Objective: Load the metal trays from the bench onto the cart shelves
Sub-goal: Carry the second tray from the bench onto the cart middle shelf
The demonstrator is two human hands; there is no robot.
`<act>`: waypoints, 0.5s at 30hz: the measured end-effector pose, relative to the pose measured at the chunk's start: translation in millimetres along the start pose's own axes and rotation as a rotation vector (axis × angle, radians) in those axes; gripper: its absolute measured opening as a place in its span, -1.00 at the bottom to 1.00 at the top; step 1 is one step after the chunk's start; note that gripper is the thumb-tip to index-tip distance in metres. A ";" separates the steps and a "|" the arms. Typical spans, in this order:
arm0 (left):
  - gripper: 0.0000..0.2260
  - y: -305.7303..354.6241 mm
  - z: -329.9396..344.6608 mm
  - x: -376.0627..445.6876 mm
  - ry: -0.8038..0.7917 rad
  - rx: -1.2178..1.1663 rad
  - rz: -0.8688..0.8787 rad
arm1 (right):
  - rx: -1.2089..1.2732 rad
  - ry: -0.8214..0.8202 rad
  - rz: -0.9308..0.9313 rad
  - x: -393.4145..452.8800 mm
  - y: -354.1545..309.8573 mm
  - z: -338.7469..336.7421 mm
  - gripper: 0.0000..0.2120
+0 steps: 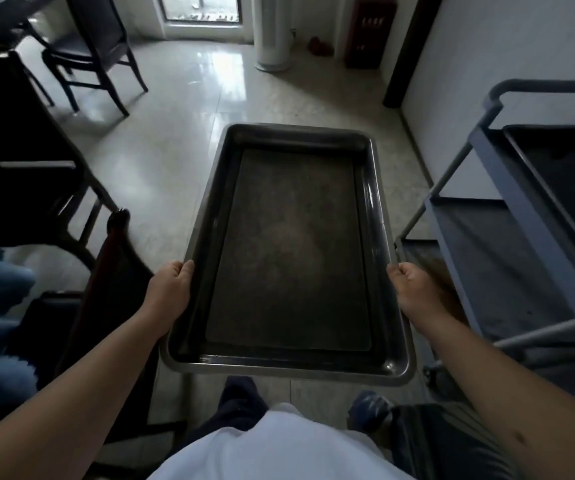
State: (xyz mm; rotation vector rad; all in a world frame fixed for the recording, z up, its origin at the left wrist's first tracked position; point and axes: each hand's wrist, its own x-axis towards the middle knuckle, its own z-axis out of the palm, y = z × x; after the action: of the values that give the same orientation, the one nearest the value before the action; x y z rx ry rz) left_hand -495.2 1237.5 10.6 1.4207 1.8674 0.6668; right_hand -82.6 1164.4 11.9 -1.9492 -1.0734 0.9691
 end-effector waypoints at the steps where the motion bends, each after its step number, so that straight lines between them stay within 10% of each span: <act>1: -0.67 5.0 1.5 22.5 -0.017 0.004 0.016 | 0.009 0.019 0.011 11.4 -2.8 5.0 -0.69; 15: -0.65 119.3 69.1 257.1 -0.327 0.211 0.218 | 0.074 0.442 0.231 108.0 -1.7 40.7 -0.65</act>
State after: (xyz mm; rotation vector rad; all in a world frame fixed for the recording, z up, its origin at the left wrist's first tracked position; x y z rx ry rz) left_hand -411.3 1516.7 0.9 1.7698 1.5746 0.3177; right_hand -77.2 1269.5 -35.4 -2.1241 -0.5659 0.6350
